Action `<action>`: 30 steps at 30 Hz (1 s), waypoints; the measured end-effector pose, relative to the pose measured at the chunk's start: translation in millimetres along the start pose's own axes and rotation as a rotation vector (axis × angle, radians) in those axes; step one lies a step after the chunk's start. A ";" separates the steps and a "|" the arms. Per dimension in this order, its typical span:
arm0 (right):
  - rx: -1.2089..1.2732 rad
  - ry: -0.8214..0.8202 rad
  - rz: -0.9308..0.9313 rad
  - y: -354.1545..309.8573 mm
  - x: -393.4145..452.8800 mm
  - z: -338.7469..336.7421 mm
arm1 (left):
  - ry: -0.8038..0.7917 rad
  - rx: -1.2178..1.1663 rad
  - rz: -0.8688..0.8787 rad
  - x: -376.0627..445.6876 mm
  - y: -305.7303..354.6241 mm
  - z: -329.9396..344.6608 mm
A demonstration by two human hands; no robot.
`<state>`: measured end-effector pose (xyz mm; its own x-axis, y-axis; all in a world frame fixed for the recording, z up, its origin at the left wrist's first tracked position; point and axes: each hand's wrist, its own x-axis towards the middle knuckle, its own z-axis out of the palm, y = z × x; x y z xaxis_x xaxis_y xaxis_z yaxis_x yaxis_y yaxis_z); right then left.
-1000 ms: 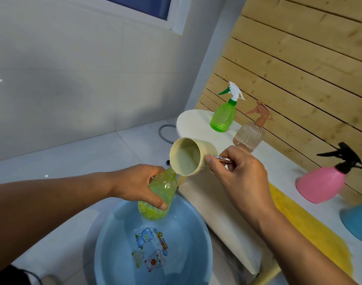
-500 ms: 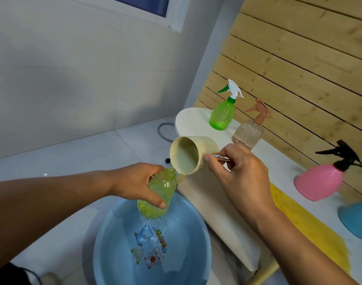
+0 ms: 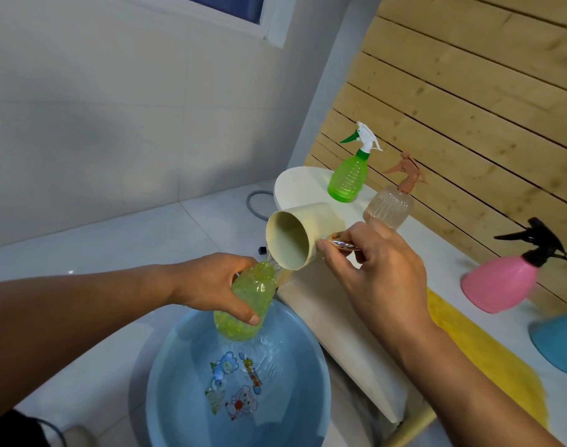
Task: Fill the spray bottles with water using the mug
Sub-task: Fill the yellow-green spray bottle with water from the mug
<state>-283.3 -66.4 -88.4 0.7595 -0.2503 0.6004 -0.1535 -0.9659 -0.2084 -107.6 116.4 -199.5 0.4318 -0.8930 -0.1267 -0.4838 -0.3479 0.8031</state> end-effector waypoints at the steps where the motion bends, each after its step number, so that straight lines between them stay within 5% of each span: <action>1: -0.005 0.005 -0.003 -0.5 -0.2 -0.1 | 0.000 0.002 -0.002 -0.1 -0.2 0.2; 24: -0.252 0.231 -0.472 -3.9 -6.2 -2.5 | -0.006 -0.009 0.010 2.3 1.2 2.3; 26: -0.208 0.176 -0.379 -4.7 -6.5 -1.0 | -0.008 -0.008 0.011 1.5 1.0 2.4; 30: -0.041 -0.105 0.115 0.8 -6.7 15.0 | -0.023 -0.024 0.006 -0.9 0.8 1.9</action>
<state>-279.0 -64.5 -104.2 0.7971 -0.3535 0.4896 -0.2675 -0.9336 -0.2385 -109.8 116.4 -199.8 0.4111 -0.9015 -0.1352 -0.4676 -0.3359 0.8176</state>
